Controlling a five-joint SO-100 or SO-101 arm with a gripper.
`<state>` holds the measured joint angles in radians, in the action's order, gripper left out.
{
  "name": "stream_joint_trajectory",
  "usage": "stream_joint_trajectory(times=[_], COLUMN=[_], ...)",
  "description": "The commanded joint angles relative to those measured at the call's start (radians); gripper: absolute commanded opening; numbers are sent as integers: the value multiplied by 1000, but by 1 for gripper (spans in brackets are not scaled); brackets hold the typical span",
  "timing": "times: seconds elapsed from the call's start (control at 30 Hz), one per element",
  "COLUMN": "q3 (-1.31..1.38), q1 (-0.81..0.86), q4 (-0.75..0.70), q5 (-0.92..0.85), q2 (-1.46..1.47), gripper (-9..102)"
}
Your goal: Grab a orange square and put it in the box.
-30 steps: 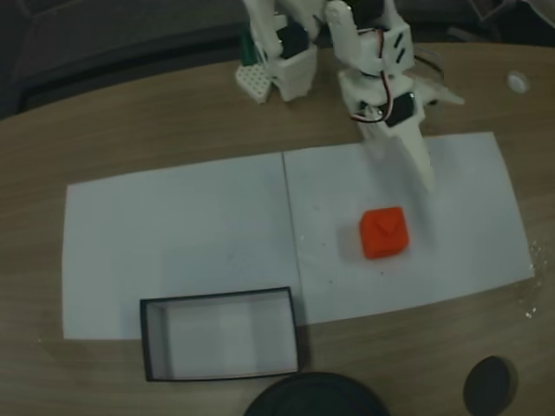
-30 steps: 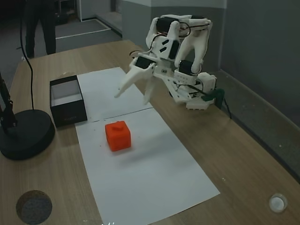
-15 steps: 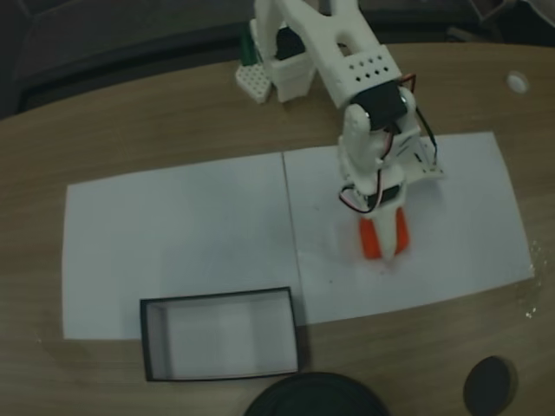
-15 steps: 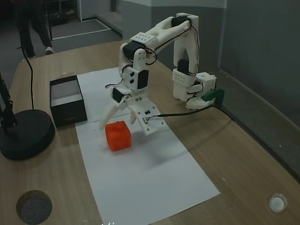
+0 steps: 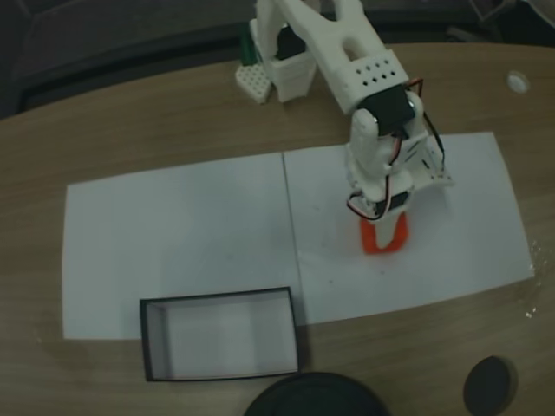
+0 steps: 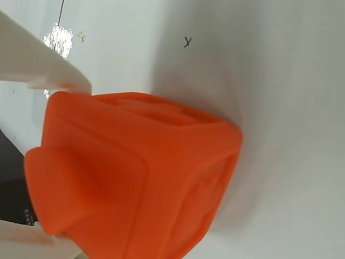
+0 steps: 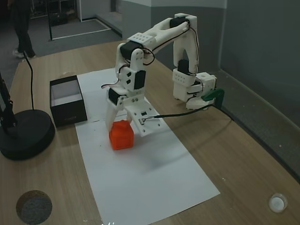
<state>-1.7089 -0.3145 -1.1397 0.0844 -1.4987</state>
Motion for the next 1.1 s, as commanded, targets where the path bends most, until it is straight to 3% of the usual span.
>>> stream_joint_trajectory(times=[0.0,0.17,0.47,0.8,1.07], q3=[46,132,861,1235,1259], q1=[-17,12,265,607,646], q4=[6,-43,-364,-354,-396], q5=[3,0,-152,-336,-319], q2=[-6,-21,-6,153,356], gripper=[13,13,14,14,14])
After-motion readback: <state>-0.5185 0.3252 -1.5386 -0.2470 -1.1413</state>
